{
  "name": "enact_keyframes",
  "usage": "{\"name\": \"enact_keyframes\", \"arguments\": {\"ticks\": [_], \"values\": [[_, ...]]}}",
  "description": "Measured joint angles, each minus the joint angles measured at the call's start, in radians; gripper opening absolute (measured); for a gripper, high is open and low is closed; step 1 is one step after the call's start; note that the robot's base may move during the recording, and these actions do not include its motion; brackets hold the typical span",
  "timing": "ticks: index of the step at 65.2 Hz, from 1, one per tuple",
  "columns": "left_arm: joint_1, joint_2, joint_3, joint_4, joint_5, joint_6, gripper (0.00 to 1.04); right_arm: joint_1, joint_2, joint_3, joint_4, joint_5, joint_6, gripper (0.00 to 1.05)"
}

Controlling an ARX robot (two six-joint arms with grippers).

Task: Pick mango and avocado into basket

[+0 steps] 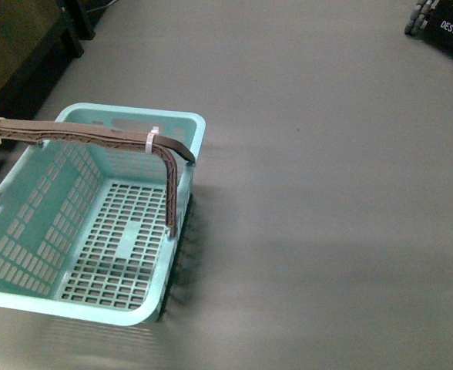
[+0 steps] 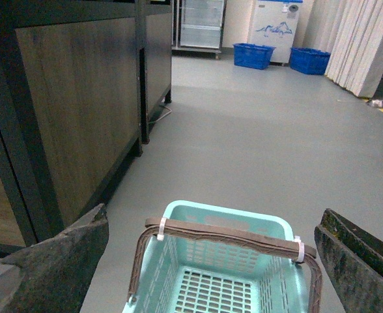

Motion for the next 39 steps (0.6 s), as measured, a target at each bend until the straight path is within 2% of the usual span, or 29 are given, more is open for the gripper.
{"name": "enact_keyframes", "arguments": {"ticks": [34,37,39], "values": [[0.000,0.000,0.000,0.000,0.000,-0.001,0.96,0.000,0.000,0.000,0.000,0.000,0.000,0.96],[0.012,0.061,0.051,-0.135,0.056,-0.084,0.96,0.000,0.000,0.000,0.000,0.001,0.000,0.96],[0.029,0.189,0.137,-0.315,0.098,-0.207,0.96,0.000,0.000,0.000,0.000,0.002,0.000,0.96]]}}
